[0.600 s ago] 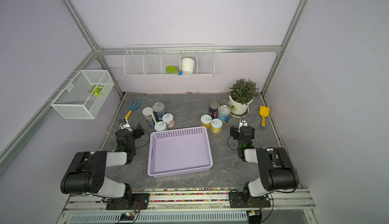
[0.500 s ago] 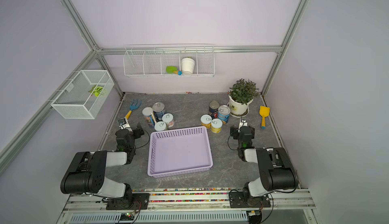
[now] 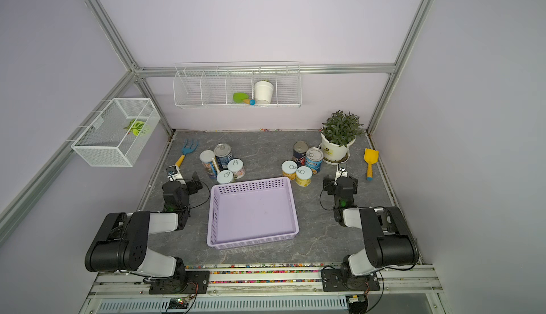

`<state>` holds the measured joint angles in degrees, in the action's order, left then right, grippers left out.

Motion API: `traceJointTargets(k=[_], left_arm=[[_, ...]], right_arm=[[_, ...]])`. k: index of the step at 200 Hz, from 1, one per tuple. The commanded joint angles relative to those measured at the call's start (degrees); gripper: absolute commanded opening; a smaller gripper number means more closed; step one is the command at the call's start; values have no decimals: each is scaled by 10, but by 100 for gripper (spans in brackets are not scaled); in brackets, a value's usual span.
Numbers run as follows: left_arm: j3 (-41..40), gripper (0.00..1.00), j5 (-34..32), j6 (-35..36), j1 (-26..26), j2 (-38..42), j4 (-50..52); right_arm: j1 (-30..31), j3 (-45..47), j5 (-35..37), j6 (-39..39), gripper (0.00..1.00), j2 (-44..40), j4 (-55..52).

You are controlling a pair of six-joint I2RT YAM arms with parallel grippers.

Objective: Put the canned food in the basket
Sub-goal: Adjust the basket at the center of the board.

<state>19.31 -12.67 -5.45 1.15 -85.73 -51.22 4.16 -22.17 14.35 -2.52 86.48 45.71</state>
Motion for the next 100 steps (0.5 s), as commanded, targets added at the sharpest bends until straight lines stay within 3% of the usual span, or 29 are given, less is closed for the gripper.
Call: traceJointTargets(k=[1,47,56,66,74,86,100], left_arm=[[12,100,-5,6,2,-8,-12],[12,100,3,6,-1,-6,-13],[16,100,19,28,0,5,-17],[60,100,18,24,0,40,104],[124,100,-21,-13,0,59,244],[229,100,-93,-80,-1,50,427],[308,100,-105,-98,-1,16,549]], right_arm=[[2,-10,13,-5,99,9,8],[3,-7,13,-2,99,7,13],[5,3,52,2,99,-2,39],[21,-15,151,-18,99,-49,-29],[22,-47,181,-39,99,-100,-136],[20,-90,240,-158,99,-156,-272],[9,-119,222,-251,99,-195,-378]])
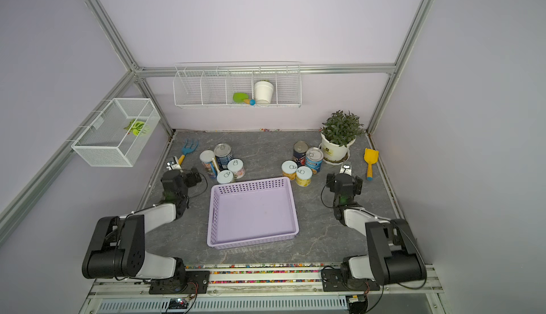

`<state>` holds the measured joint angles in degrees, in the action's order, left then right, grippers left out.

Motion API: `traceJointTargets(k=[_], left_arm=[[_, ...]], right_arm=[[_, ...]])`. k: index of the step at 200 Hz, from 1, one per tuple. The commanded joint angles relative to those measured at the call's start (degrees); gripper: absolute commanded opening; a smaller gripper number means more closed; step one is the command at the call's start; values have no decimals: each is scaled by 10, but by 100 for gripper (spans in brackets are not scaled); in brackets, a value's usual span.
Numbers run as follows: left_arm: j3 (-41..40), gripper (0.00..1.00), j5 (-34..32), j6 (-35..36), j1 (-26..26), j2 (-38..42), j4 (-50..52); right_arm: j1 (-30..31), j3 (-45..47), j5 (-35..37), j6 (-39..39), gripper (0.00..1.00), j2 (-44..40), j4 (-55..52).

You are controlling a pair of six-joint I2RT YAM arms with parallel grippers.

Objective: Put the canned food in the basket
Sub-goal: Adjust the basket at the center of the board.

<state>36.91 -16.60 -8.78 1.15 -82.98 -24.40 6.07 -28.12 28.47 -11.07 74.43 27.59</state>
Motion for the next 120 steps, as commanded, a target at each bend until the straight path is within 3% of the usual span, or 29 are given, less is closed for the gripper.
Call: traceJointTargets(k=[1,17,28,59,70,78,97,120], left_arm=[[136,100,-65,-64,-1,-13,288],[148,100,-37,-64,1,-4,326],[140,100,-49,-100,2,39,359],[129,100,-216,-356,2,179,582],[98,100,-235,-451,1,233,644],[67,100,-195,-457,-2,277,633],[7,100,-24,-358,-4,380,524],[41,100,18,-377,-4,459,605]], right_arm=[[-10,-61,74,-166,99,-77,-201],[-22,-98,-59,-161,99,-110,-270],[-23,-126,-136,-154,99,-122,-311],[-24,-158,-264,-199,99,-155,-388],[-24,-170,-372,-161,98,-164,-402],[-15,-177,-415,-161,98,-167,-418],[33,-200,-419,-156,98,-158,-497],[144,-192,-335,-125,92,-140,-530]])
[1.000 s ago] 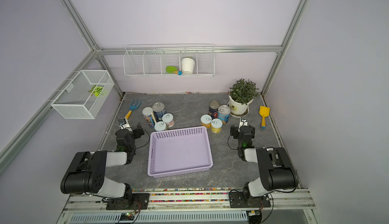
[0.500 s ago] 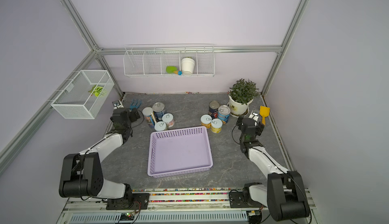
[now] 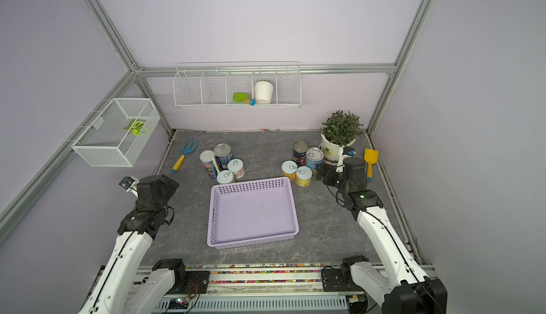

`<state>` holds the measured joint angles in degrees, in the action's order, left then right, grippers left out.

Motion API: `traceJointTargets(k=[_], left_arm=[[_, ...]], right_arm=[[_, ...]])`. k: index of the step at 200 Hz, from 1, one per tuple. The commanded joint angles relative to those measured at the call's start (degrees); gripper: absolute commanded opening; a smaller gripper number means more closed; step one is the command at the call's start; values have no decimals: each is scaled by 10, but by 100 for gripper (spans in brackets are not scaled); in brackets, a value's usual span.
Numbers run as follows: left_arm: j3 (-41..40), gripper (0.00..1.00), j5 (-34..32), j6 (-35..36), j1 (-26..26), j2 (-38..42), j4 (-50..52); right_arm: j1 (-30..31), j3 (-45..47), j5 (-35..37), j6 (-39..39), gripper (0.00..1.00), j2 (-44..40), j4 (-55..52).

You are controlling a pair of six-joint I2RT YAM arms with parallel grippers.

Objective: Put the canned food in the basket
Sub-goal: Adjust the basket at the center of the board.

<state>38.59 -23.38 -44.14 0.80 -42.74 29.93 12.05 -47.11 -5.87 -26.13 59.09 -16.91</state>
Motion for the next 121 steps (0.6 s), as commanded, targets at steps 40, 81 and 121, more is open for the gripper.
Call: traceJointTargets(k=[40,81,121], left_arm=[[22,100,163,13,2,142,88],[13,100,141,1,14,136,86],[23,100,140,3,14,127,95]], right_arm=[[162,-16,45,39,83,91,-112],[167,-39,11,47,75,160,-123],[184,-57,-3,49,73,205,-128]])
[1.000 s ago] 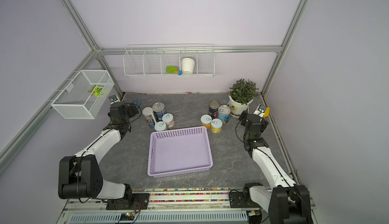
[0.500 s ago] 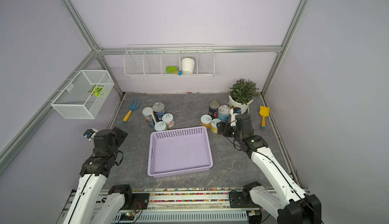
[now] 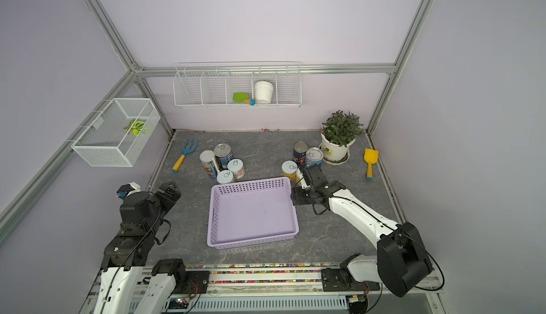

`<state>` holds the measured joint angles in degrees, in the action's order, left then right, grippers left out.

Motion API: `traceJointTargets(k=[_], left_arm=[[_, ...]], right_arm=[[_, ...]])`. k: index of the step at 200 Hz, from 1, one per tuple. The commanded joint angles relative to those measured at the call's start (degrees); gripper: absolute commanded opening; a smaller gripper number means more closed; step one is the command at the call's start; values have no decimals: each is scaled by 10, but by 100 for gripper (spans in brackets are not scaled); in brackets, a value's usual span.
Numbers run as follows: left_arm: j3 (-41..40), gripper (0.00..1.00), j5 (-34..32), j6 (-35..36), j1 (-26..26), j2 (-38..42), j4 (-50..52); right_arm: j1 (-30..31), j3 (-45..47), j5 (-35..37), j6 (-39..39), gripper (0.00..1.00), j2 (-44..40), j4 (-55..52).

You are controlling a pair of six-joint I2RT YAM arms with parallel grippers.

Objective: Put the canned food in the basket
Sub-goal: Adjust the basket at the center of the board.

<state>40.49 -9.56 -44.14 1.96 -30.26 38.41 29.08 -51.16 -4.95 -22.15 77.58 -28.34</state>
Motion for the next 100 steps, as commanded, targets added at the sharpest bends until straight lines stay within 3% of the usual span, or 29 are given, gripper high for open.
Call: traceJointTargets(k=[1,36,74,100], left_arm=[[4,100,2,3,2,2,11],[4,100,-7,2,2,12,13],[2,100,-16,-1,2,21,15],[0,100,-18,-3,2,25,15]], right_arm=[[14,-17,-12,9,73,22,-13],[23,-34,12,8,63,64,-28],[23,-34,14,7,32,79,-22],[24,-27,26,0,23,70,-18]])
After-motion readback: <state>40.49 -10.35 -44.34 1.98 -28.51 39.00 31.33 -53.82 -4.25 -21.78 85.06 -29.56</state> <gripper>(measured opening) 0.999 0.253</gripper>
